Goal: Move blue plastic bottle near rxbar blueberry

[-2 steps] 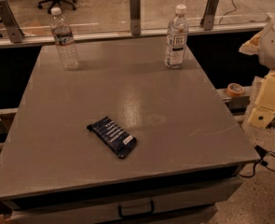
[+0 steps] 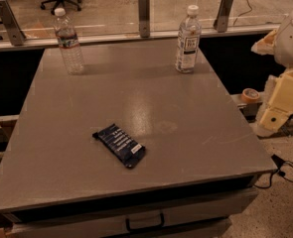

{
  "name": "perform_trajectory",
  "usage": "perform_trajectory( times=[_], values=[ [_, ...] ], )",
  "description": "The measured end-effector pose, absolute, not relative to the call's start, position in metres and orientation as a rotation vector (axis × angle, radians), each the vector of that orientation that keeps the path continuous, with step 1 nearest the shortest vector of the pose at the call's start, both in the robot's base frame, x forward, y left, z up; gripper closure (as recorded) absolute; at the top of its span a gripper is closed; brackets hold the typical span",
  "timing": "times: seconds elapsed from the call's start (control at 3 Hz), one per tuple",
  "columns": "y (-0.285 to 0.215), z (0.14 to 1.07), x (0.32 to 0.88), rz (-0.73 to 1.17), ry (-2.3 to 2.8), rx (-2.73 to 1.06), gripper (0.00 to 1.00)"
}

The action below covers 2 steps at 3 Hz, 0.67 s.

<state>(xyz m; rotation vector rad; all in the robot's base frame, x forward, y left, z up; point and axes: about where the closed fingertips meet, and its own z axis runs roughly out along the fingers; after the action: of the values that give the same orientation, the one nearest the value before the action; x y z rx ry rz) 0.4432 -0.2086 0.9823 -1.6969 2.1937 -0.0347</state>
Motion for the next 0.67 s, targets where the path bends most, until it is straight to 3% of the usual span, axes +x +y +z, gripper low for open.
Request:
perform_trajectory(
  times=[0.67],
  values=[
    [-0.164, 0.970, 0.561, 0.097, 2.023, -1.520, 0.00]
  ],
)
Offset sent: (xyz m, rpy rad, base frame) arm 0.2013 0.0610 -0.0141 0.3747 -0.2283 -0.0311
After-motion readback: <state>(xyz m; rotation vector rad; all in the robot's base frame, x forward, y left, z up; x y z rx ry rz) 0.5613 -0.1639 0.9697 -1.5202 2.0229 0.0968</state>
